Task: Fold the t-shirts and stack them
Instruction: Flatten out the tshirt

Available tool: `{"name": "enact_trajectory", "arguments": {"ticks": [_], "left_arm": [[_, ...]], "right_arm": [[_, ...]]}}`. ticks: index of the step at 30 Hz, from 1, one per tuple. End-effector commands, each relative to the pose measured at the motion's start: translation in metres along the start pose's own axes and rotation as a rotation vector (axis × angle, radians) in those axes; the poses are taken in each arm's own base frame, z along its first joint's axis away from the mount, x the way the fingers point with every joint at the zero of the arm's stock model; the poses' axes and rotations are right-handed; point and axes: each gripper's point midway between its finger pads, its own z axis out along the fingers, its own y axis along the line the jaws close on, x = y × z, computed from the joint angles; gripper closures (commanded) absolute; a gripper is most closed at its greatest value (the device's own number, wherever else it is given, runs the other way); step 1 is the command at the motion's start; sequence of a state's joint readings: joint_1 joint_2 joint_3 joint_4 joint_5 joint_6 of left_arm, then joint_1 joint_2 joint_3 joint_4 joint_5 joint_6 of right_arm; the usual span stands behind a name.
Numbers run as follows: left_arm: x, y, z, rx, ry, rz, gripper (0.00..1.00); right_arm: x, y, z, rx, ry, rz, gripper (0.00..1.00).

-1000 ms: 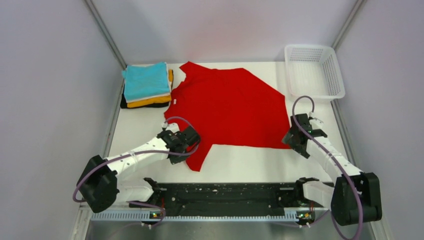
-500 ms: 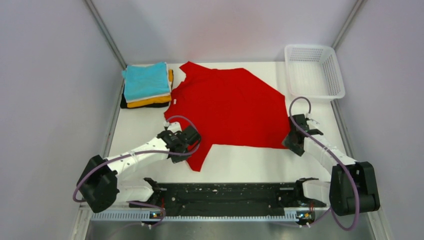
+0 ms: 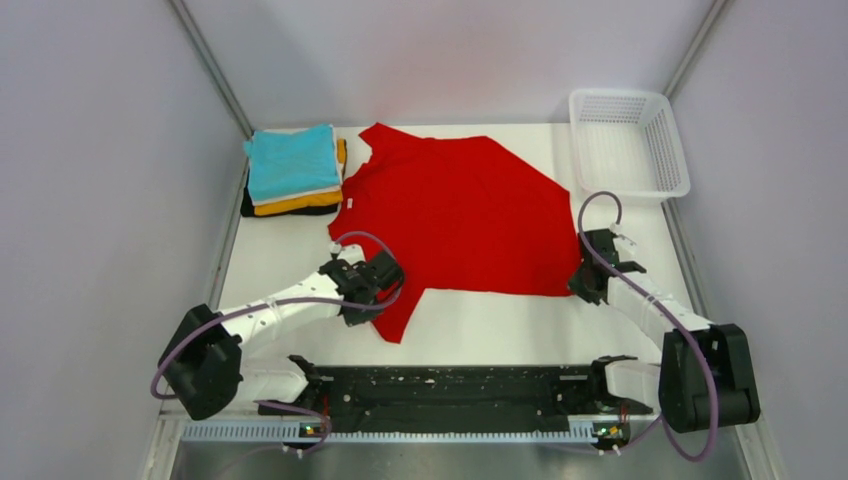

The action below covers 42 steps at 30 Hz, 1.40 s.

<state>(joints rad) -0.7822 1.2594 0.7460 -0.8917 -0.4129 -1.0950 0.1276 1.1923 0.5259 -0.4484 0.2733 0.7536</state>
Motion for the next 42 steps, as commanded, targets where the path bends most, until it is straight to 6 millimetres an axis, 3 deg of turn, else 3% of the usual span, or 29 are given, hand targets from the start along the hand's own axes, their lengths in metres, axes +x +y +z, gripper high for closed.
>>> {"name": "enact_trajectory", "arguments": {"ticks": [1, 2, 7, 13, 18, 22, 25, 29, 33, 35, 40, 42], "left_arm": [[-0.015, -0.007, -0.007, 0.019, -0.045, -0.011, 1.00], [-0.016, -0.007, -0.007, 0.018, -0.049, -0.013, 1.00], [-0.033, -0.011, -0.015, 0.029, -0.109, -0.037, 1.00], [-0.088, -0.045, -0.046, 0.153, -0.250, -0.087, 1.00], [-0.134, -0.049, -0.080, 0.186, -0.394, -0.109, 1.00], [-0.180, -0.041, -0.124, 0.205, -0.567, -0.164, 1.00], [-0.219, -0.033, -0.176, 0.278, -0.742, -0.227, 1.00], [-0.244, -0.031, -0.228, 0.409, -0.889, -0.228, 1.00], [-0.266, -0.022, -0.279, 0.469, -1.002, -0.229, 1.00], [-0.279, -0.014, -0.310, 0.499, -1.069, -0.237, 1.00], [-0.299, 0.011, -0.408, 0.631, -1.245, -0.190, 1.00], [-0.302, 0.027, -0.453, 0.705, -1.326, -0.176, 1.00]], "right_arm": [[0.030, -0.001, 0.007, -0.034, 0.105, 0.007, 0.95], [0.028, 0.001, 0.007, -0.046, 0.099, 0.005, 1.00], [0.004, 0.023, -0.002, -0.143, 0.026, -0.032, 1.00], [-0.043, 0.053, -0.034, -0.270, -0.120, -0.075, 1.00], [-0.077, 0.066, -0.064, -0.324, -0.236, -0.111, 1.00], [-0.117, 0.078, -0.102, -0.379, -0.385, -0.139, 1.00], [-0.149, 0.087, -0.139, -0.424, -0.506, -0.140, 1.00], [-0.171, 0.095, -0.178, -0.480, -0.587, -0.156, 1.00], [-0.207, 0.100, -0.242, -0.548, -0.758, -0.159, 1.00], [-0.230, 0.098, -0.286, -0.593, -0.889, -0.122, 1.00], [-0.261, 0.097, -0.412, -0.774, -1.163, -0.141, 1.00], [-0.267, 0.092, -0.453, -0.814, -1.249, -0.148, 1.00]]}}
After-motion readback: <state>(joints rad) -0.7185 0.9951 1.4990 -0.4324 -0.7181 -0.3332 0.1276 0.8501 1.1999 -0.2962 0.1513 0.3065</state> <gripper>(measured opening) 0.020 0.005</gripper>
